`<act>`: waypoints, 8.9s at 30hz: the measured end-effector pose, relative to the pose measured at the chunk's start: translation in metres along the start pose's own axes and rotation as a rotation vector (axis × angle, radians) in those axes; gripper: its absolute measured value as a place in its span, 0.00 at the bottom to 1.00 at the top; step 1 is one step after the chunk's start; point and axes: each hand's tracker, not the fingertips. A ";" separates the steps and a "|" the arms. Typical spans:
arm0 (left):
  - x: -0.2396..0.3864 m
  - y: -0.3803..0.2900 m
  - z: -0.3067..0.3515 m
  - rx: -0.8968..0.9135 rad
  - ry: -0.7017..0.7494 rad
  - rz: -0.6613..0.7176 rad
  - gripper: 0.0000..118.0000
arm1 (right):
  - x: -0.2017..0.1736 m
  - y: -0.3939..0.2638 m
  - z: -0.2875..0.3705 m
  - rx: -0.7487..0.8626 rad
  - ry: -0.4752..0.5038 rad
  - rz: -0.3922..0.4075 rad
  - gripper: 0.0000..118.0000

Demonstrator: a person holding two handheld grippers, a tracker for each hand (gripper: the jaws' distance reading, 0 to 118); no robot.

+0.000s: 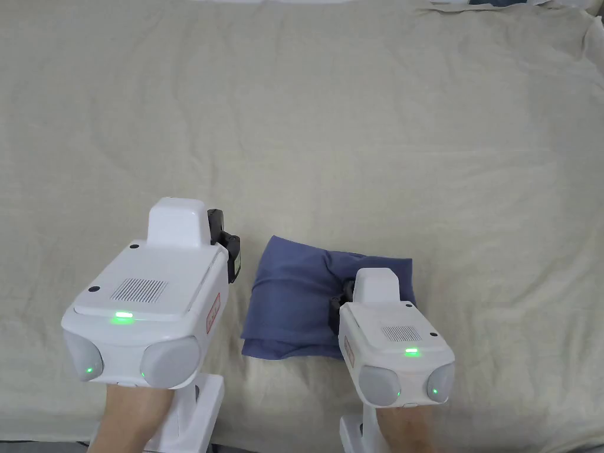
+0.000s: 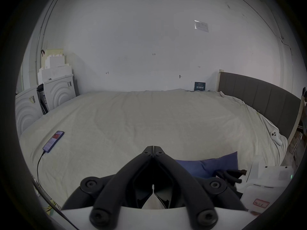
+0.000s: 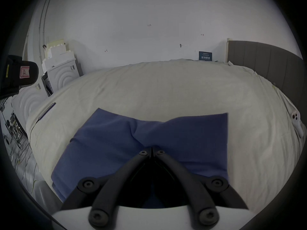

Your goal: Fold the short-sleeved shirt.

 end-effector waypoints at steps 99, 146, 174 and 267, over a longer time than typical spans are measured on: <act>-0.246 0.142 0.006 0.217 0.280 0.285 1.00 | 0.116 0.126 0.176 0.362 -0.154 -0.156 0.00; 0.044 0.033 0.015 0.251 0.090 -0.032 0.00 | 0.161 0.100 0.184 0.384 -0.165 -0.001 0.00; 0.052 0.031 0.020 0.242 0.061 -0.041 0.00 | 0.155 0.109 0.190 0.418 -0.163 0.000 0.00; 0.057 0.025 0.018 0.241 0.061 -0.075 0.00 | 0.154 0.108 0.193 0.407 -0.131 0.009 0.00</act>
